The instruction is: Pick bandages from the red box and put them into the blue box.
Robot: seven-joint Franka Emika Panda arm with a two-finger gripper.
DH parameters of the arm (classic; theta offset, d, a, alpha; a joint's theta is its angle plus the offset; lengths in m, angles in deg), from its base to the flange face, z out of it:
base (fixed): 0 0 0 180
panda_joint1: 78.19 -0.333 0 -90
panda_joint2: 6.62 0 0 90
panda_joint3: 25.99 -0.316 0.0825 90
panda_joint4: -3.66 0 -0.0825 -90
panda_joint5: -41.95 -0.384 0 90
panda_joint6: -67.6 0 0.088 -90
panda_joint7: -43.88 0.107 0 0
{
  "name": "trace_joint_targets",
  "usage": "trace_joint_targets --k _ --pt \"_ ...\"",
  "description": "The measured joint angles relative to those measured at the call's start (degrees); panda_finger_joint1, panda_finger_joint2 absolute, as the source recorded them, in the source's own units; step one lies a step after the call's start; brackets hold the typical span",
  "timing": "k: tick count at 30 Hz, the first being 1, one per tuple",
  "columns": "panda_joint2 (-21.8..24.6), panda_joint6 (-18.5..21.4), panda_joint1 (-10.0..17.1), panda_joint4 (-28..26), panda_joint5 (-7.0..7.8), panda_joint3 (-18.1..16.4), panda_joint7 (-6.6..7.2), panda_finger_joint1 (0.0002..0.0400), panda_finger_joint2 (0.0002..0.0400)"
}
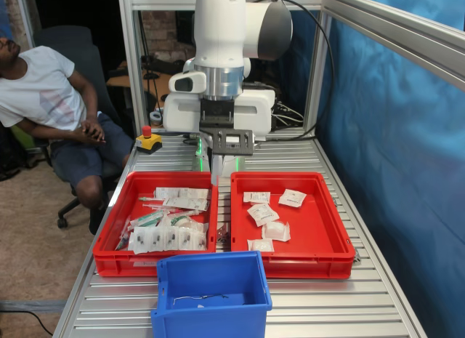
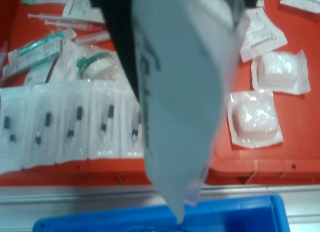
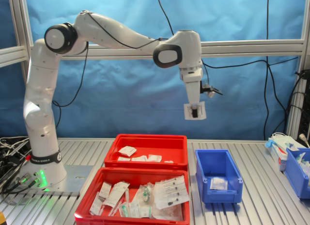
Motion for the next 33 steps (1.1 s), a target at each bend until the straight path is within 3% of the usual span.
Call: trace_joint_targets --k 4,14,22,33 --pt "-4.79 0.16 0.4 -4.2 -1.75 0.52 0.0 0.0063 0.0063" --pt "-13.11 0.14 0.76 -10.37 -3.87 0.65 0.0 0.0063 0.0063" --pt "-17.62 -0.92 1.02 -12.82 -4.4 0.65 0.0 0.0063 0.0063" --pt "-18.94 -1.55 1.27 -13.6 -4.5 0.65 -0.13 0.0063 0.0063"
